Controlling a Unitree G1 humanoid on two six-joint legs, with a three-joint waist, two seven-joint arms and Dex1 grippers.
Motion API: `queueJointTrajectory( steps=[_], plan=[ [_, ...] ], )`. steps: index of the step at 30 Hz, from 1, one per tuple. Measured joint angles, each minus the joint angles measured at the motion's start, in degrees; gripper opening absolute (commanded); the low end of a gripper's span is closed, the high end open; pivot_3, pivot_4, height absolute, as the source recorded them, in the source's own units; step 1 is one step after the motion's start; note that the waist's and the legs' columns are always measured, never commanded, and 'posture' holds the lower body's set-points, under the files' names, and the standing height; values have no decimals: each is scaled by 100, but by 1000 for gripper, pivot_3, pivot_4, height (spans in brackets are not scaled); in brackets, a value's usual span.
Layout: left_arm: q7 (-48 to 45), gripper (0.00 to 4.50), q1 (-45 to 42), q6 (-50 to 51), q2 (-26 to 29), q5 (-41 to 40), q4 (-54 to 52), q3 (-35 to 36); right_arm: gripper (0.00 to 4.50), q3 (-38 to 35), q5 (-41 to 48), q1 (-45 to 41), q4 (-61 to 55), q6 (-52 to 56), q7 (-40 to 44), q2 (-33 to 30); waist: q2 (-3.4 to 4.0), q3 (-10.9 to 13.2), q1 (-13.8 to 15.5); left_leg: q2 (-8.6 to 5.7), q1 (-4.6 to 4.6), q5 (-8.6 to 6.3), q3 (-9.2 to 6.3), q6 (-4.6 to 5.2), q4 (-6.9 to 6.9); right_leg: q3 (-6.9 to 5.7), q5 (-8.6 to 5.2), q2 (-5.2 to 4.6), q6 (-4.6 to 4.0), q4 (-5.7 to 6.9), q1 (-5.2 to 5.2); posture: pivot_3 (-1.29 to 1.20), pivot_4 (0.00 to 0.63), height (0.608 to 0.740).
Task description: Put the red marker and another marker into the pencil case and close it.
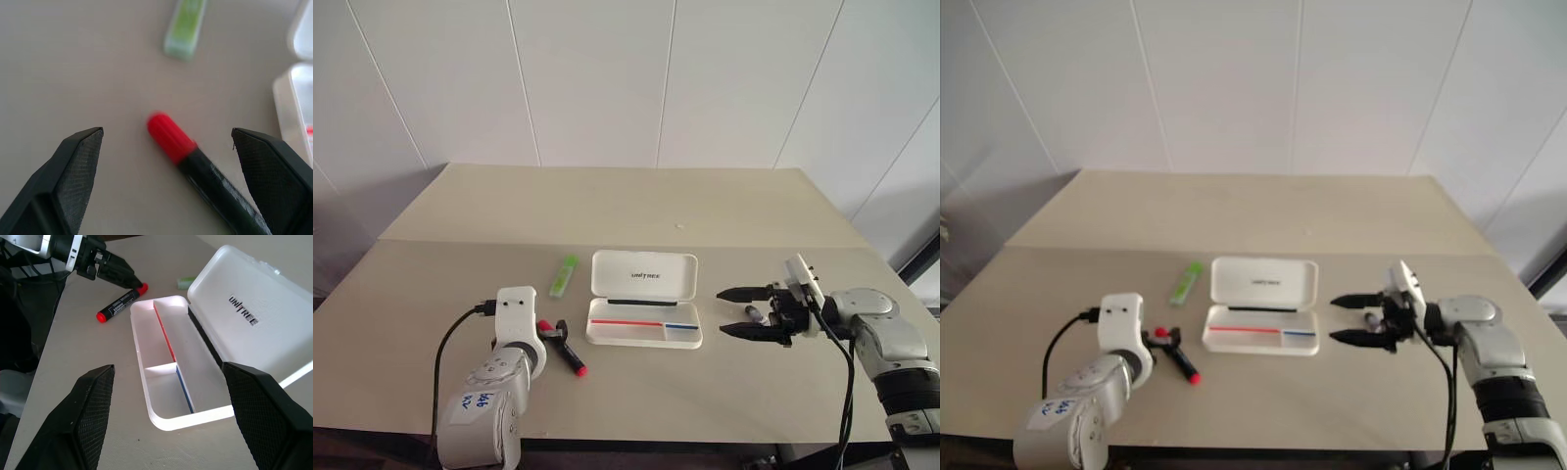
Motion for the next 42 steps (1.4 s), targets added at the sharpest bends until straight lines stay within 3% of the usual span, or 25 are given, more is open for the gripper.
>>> queueJointTrajectory(
  steps=[15, 18, 25, 29, 36, 42],
  plan=[
    [-69, 4471, -179, 218, -418, -41, 265, 307, 4500, 0, -4, 93, -82, 9, -35, 0, 0, 0, -3, 0, 1, -1, 1, -3, 1, 0, 0, -1, 0, -3, 1, 0, 150, 740],
    [-76, 3910, -234, 215, -437, -40, 333, 378, 4500, -1, -4, 123, -139, 12, -63, 0, 0, 0, -3, -1, 2, 0, 1, -3, 6, 0, 0, 0, 0, -3, 4, 0, 150, 740],
    [-78, 1610, -265, 165, -417, -36, 459, 491, 4500, -3, -6, 146, -160, 12, -93, -1, 1, 0, 5, -1, 18, -1, -1, -2, 14, -3, 6, -1, 10, -48, 54, 0, 150, 740],
    [-130, 620, -283, 171, -440, -75, 475, 456, 4500, -3, -16, 146, -162, 8, -104, -1, 3, -1, -2, 0, 20, -4, -1, 2, 9, -4, 11, -2, 15, -68, 62, 0, 150, 740],
    [-368, 619, -393, 234, -17, -200, 691, 485, 4500, -3, -53, 146, -161, -3, -131, 0, 4, -2, -15, 2, 37, -2, 0, 1, 6, -4, 13, 1, 11, -66, 71, 0, 150, 740],
    [-1157, 619, -613, -199, 1618, -658, 1198, 387, 4500, -9, -53, 146, -158, -4, -150, -1, 1, 0, -86, 6, 46, 2, 1, -2, -3, -3, 15, 3, 4, -69, 77, 0, 150, 740]
  ],
)
